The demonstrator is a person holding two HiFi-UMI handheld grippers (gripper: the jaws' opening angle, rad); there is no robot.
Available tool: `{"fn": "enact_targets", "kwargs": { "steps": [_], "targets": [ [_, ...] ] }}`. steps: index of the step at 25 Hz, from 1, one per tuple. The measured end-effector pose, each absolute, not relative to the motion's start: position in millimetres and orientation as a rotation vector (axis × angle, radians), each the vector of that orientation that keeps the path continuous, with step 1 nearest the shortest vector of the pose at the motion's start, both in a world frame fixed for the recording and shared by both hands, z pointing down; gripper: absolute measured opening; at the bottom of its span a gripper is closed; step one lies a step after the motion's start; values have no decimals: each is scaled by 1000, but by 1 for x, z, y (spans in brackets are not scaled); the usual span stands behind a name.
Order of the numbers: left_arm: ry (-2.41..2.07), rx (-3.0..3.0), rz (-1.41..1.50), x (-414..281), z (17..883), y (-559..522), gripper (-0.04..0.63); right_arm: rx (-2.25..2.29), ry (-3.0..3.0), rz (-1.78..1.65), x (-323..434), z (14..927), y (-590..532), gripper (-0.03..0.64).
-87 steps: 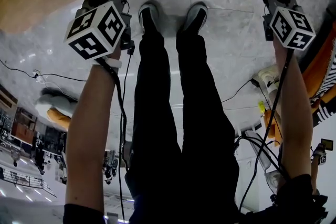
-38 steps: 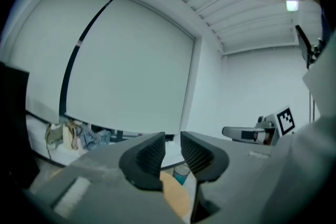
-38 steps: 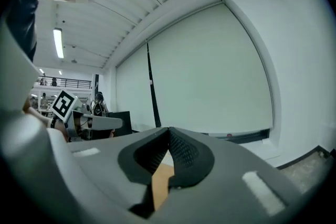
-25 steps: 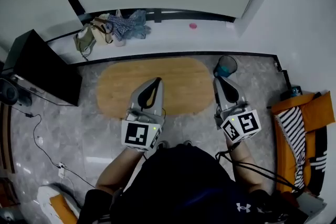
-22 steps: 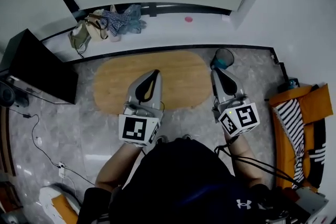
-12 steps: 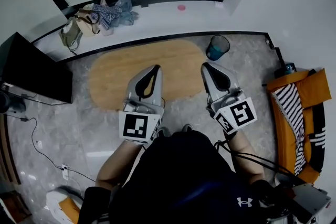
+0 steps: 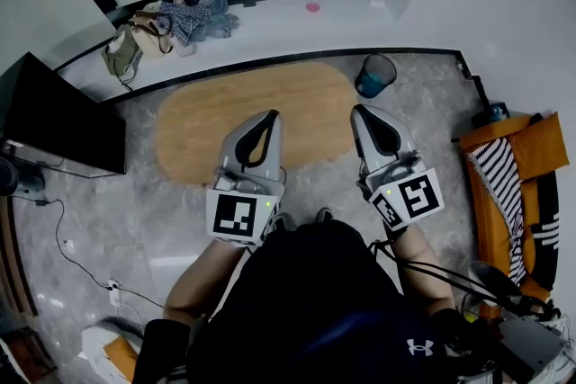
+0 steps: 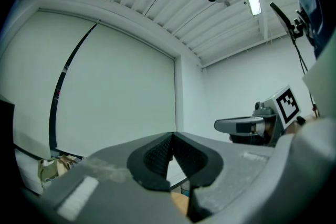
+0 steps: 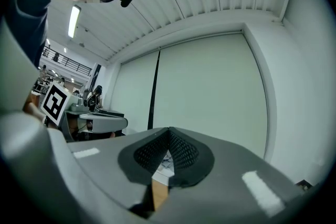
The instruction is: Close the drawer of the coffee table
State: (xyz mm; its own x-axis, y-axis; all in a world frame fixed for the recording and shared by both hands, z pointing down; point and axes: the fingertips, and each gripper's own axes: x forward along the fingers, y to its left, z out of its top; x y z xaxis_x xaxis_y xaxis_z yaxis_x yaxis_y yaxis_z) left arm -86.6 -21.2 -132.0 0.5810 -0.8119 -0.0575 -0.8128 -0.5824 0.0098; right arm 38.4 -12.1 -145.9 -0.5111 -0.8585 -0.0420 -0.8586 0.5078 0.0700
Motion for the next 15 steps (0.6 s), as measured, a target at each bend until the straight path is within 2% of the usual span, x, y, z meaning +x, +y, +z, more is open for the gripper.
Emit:
{"fn": "enact_targets", "kwargs": {
  "steps": [15],
  "targets": [
    [1427, -2781, 66, -97, -120, -3, 2, -1542, 2729, 132, 27, -139, 5, 0]
  ]
}}
